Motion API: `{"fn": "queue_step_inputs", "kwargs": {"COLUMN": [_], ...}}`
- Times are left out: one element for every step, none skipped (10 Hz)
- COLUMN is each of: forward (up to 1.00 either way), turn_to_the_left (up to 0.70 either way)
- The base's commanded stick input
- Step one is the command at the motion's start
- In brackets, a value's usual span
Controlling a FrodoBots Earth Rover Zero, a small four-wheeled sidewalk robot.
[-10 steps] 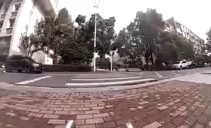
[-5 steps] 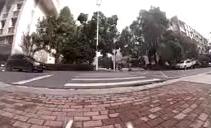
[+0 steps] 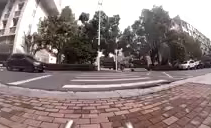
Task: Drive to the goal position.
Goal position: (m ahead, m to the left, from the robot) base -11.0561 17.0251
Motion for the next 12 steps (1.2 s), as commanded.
{"fn": "queue_step_inputs", "kwargs": {"forward": [0.70, 0.70, 0.70, 0.70, 0.70, 0.70, 0.70, 0.70, 0.70, 0.70, 0.70, 0.70], "turn_to_the_left": [0.00, 0.00, 0.01, 0.03, 0.13, 0.14, 0.14, 0.07, 0.01, 0.00, 0.00, 0.00]}}
